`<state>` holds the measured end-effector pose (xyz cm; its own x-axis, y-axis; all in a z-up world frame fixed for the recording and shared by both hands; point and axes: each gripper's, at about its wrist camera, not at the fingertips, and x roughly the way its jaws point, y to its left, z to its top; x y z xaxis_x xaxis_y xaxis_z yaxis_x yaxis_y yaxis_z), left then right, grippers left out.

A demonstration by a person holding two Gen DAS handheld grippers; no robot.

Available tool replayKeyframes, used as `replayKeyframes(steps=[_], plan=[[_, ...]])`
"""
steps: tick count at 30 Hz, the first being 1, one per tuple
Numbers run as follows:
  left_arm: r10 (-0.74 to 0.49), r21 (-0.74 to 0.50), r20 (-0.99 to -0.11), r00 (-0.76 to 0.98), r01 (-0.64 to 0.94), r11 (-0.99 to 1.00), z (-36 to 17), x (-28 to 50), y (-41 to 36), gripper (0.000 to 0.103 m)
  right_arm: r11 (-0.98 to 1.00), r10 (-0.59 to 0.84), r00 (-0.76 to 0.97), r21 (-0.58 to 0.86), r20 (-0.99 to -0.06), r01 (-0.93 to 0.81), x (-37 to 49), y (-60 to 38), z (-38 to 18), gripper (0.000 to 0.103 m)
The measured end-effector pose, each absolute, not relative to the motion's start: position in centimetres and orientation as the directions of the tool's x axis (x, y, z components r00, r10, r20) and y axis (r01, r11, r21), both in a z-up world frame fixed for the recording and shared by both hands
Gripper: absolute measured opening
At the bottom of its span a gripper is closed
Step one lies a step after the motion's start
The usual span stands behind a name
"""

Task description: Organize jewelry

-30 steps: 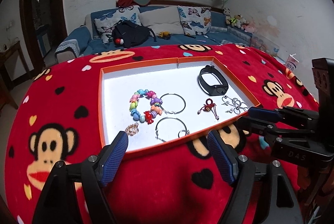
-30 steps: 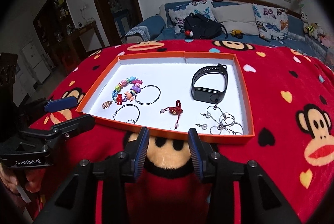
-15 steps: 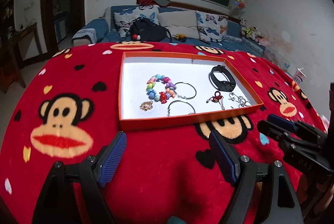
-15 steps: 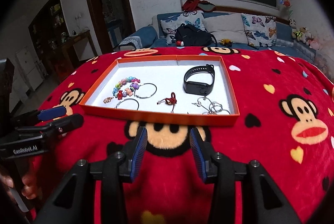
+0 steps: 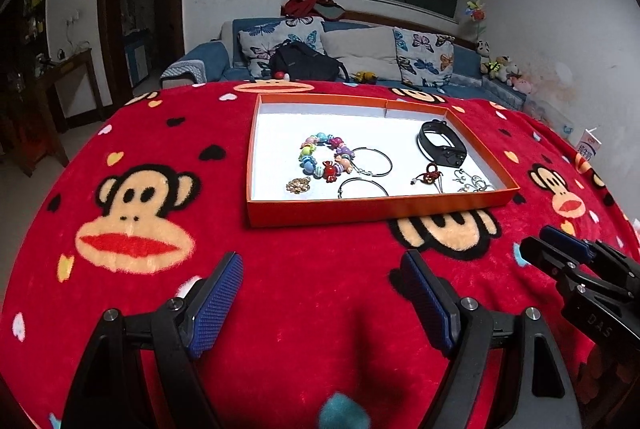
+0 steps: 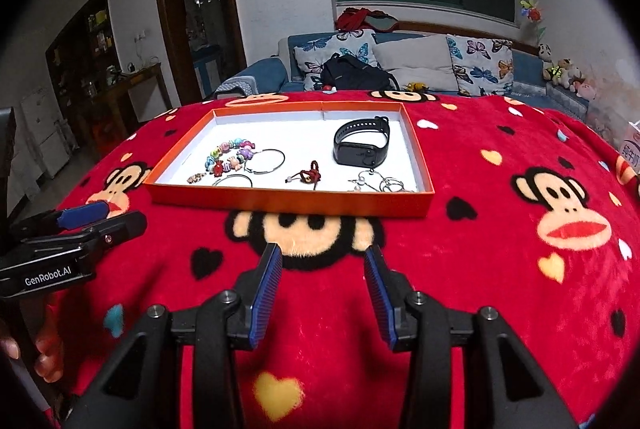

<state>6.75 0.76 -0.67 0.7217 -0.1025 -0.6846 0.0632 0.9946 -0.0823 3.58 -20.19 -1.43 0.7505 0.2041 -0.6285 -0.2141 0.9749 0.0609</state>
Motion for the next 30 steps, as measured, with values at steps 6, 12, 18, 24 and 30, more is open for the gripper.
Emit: replayKeyframes(steps=[6, 12, 18, 24, 30], plan=[[-0.081, -0.065, -0.666, 0.741, 0.05, 0.997, -0.9, 6.2, 0.5, 0.087, 0.978, 0.184, 0.763, 0.038, -0.62, -0.205, 3.0, -20.1, -1.8, 0.057], [-0.037, -0.022, -0.624, 0.781, 0.03, 0.999, -0.9, 5.4, 0.3, 0.087, 0.98, 0.162, 0.788, 0.0, -0.594, -0.201, 2.5, -19.6, -1.4, 0.063], [-0.033, -0.017, -0.605, 0.796, 0.028, 0.999, -1.2, 5.0, 0.3, 0.087, 0.975, 0.15, 0.804, -0.049, -0.575, -0.217, 2.0, -18.8, -1.2, 0.066], [-0.01, -0.015, -0.593, 0.805, 0.001, 1.0, -1.3, 4.7, 0.5, 0.088, 0.976, 0.147, 0.809, -0.049, -0.57, -0.212, 2.0, -18.9, -1.2, 0.07], [0.015, 0.007, -0.574, 0.818, -0.014, 1.0, -1.2, 4.5, 0.2, 0.103, 0.98, 0.153, 0.808, -0.02, -0.568, -0.2, 2.1, -19.4, -1.2, 0.072]])
